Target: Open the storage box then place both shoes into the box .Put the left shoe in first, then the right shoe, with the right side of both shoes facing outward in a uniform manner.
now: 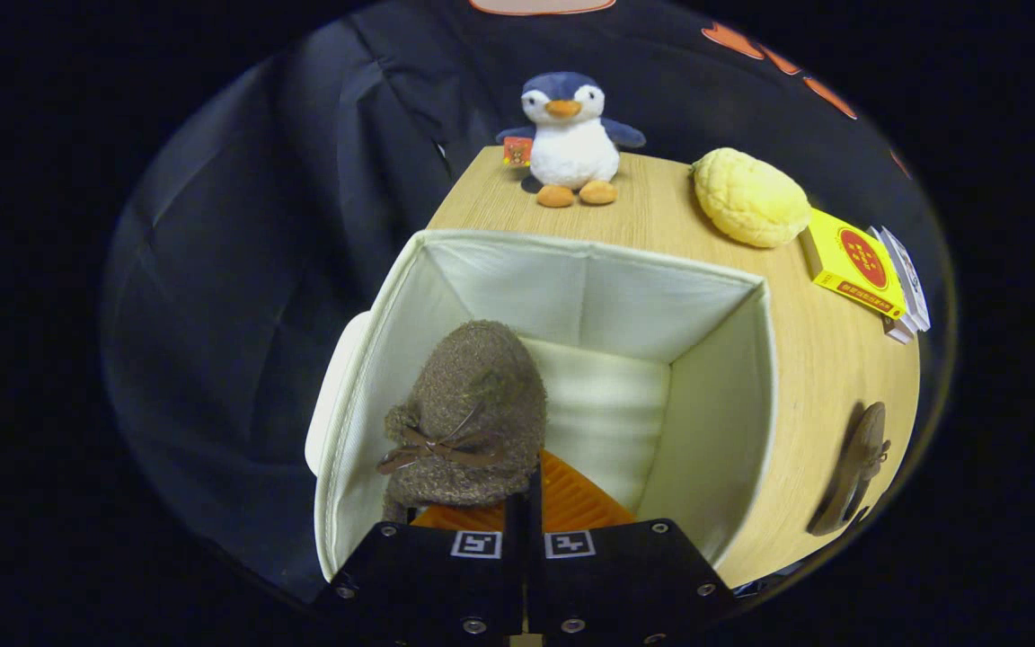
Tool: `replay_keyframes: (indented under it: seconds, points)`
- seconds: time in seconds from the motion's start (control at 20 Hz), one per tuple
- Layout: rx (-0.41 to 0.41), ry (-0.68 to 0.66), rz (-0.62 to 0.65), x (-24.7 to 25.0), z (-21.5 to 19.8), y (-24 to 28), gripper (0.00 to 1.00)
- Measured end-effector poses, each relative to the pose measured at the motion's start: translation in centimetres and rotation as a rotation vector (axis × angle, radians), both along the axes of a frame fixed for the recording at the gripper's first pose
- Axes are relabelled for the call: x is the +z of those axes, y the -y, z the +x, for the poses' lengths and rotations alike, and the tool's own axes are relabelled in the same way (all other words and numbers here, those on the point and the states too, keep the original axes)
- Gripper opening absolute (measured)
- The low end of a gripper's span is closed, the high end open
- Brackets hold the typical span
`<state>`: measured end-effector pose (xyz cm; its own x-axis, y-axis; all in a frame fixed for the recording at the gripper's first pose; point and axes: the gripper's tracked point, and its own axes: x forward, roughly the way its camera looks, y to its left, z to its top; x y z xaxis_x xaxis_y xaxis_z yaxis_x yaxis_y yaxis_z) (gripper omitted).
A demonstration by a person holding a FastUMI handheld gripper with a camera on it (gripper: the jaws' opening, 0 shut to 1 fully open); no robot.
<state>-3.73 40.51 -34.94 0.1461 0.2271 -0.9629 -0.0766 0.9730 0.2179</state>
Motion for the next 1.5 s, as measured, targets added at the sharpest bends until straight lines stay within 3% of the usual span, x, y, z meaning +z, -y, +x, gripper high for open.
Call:
replay_keyframes:
  seconds: [0.2, 0.35, 0.65, 0.95, 1.3, 1.5]
  points:
    - [0.058, -0.066, -0.034, -2.0, -1.0, -0.5, 0.05]
    - [0.084, -0.101, 0.02, -2.1, -1.4, -1.4, 0.08]
    - [0.108, -0.12, 0.159, 0.0, -3.2, -0.9, 0.3]
    - [0.122, -0.005, 0.405, 6.6, -3.3, -0.4, 0.52]
    - [0.096, 0.15, 0.467, 10.7, -3.0, 7.9, 0.81]
    - [0.046, 0.211, 0.392, 9.6, -3.3, 15.5, 0.92]
